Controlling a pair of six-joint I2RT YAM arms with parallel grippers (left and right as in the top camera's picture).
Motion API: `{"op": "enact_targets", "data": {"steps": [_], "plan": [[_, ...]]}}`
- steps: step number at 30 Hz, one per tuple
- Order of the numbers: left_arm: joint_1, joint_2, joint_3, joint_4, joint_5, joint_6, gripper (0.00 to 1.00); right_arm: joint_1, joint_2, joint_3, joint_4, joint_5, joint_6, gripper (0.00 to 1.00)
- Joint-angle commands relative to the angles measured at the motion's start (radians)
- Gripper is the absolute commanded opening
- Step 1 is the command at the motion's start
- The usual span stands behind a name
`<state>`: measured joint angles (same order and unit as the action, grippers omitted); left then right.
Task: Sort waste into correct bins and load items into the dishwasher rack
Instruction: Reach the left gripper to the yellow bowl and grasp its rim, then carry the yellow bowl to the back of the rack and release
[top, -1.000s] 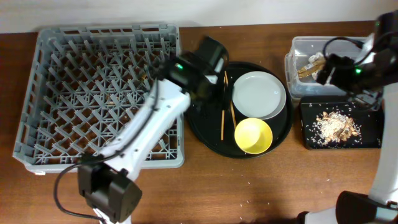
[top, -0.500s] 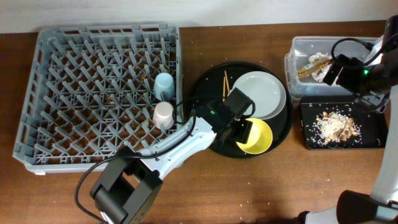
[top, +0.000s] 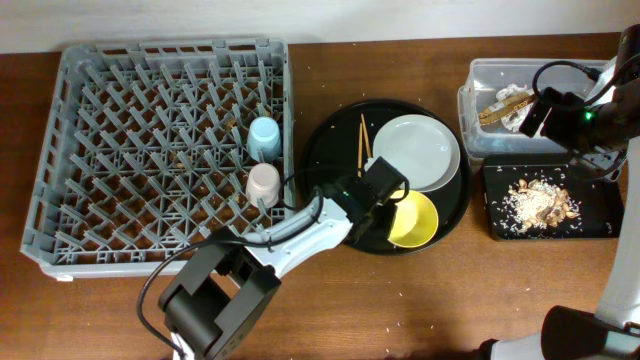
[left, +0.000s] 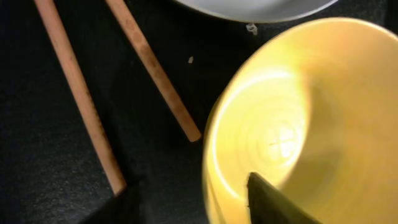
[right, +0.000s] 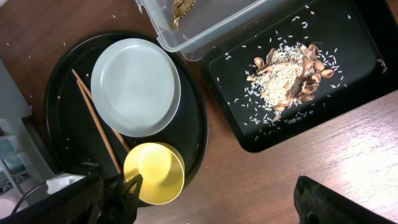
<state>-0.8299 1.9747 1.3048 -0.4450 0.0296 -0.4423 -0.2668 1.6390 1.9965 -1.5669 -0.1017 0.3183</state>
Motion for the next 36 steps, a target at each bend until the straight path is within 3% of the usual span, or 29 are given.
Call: {"op": "enact_targets", "data": {"steps": [1,4,8,11,13,17,19,21,22,25,27,29,36], "plan": [[-0.005,0.006,-0.007,0.003,-0.008,-0.003,0.3,-0.003,-0.011,0.016,0.0,0.009,0.011,0.98],[-0.006,0.006,-0.007,0.004,-0.007,-0.003,0.03,-0.003,-0.011,0.016,0.0,0.009,0.011,0.98],[-0.001,-0.061,0.049,-0.045,0.007,0.004,0.0,-0.003,-0.011,0.016,0.0,0.009,0.011,0.98],[0.036,-0.216,0.116,-0.138,-0.051,0.107,0.0,-0.003,-0.011,0.016,0.0,0.009,0.011,0.98],[0.075,-0.345,0.126,-0.188,-0.245,0.146,0.0,-0.003,-0.011,0.016,0.0,0.009,0.011,0.98],[0.177,-0.455,0.126,-0.2,-0.873,0.213,0.0,-0.003,-0.011,0.016,0.0,0.009,0.011,0.99],[0.254,-0.435,0.124,-0.183,-1.001,0.213,0.0,-0.003,-0.011,0.016,0.0,0.009,0.011,0.98],[0.358,-0.375,0.124,-0.086,-1.003,0.253,0.0,-0.003,-0.011,0.016,0.0,0.009,0.011,0.98],[0.389,-0.336,0.124,0.003,-1.004,0.343,0.0,-0.003,-0.011,0.016,0.0,0.009,0.011,0.98],[0.416,-0.219,0.125,0.448,-1.113,0.758,0.0,-0.003,-0.011,0.016,0.0,0.009,0.011,0.98],[0.419,-0.119,0.125,0.824,-1.082,1.074,0.0,-0.003,-0.011,0.016,0.0,0.009,0.011,0.98],[0.421,-0.028,0.125,0.975,-1.009,1.223,0.0,-0.003,-0.011,0.016,0.0,0.009,0.011,0.99],[0.471,0.236,0.125,1.065,-1.004,1.263,0.0,-0.003,-0.011,0.016,0.0,0.009,0.011,0.98]]}}
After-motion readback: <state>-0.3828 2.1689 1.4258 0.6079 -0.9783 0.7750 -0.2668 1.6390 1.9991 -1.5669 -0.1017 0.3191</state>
